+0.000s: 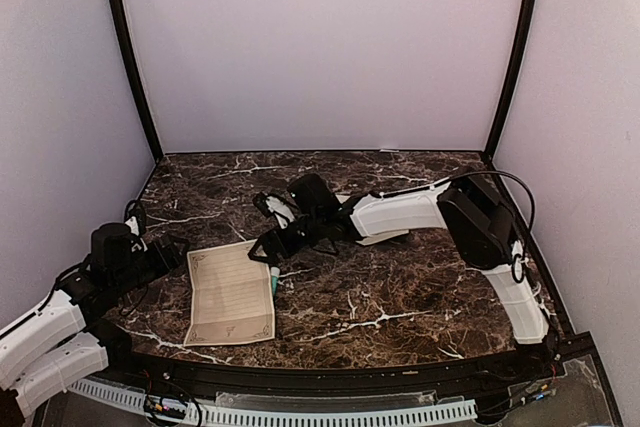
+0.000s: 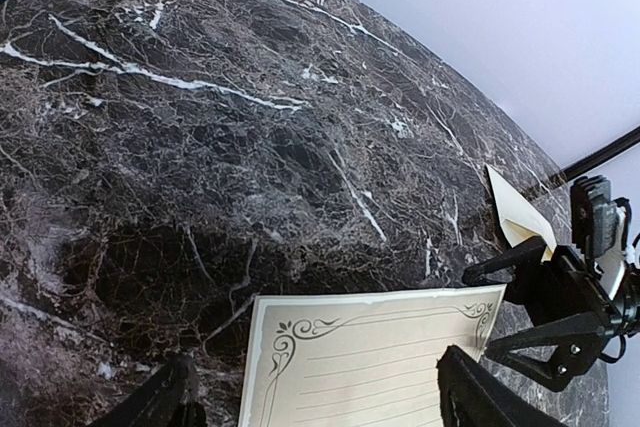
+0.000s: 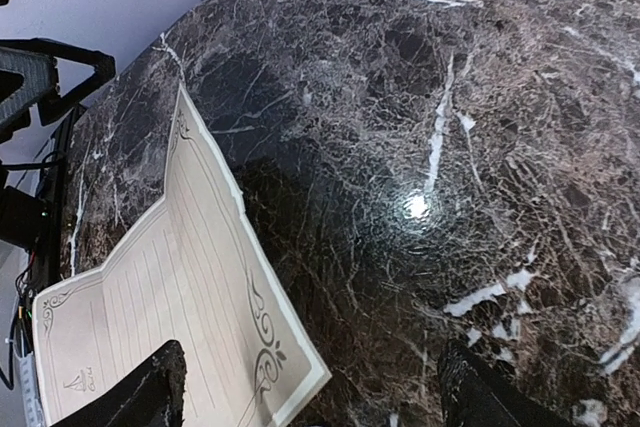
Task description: Place the letter into the envelope and seal it
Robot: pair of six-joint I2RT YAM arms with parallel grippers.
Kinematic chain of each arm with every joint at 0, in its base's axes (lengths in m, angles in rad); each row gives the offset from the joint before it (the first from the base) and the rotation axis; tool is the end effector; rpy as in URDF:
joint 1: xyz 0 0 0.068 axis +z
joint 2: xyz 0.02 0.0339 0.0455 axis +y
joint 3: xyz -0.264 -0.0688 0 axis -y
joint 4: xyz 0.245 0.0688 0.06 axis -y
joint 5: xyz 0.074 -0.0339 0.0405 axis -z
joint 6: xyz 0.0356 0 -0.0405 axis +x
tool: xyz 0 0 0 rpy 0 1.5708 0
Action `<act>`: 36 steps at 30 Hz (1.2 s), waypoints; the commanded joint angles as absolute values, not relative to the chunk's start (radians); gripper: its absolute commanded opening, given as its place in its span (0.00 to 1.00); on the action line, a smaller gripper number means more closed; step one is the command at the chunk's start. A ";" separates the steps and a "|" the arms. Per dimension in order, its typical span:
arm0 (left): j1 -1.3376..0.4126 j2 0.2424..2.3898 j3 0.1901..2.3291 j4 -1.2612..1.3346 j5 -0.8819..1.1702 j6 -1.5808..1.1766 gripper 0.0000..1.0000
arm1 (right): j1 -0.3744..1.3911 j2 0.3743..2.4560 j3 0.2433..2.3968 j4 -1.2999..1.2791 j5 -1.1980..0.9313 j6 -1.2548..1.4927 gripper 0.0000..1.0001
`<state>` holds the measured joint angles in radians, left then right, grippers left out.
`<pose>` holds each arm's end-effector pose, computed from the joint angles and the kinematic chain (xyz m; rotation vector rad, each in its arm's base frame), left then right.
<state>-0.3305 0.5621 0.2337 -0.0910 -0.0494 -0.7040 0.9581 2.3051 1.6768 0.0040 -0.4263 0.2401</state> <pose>0.1405 -0.0463 0.1874 -0.4115 2.0013 -0.6118 0.2851 0.4312 0.1518 -1.0715 2.1126 1.1007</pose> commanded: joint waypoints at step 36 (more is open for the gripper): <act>-0.336 0.194 0.158 0.089 0.316 -0.683 0.83 | 0.998 1.928 1.473 0.226 -0.164 0.452 0.00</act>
<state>-0.3305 0.2680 0.1886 0.0227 0.2314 -0.6899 0.9943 2.0151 1.5421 0.1520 -0.3439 0.4049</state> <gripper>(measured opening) 0.823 0.004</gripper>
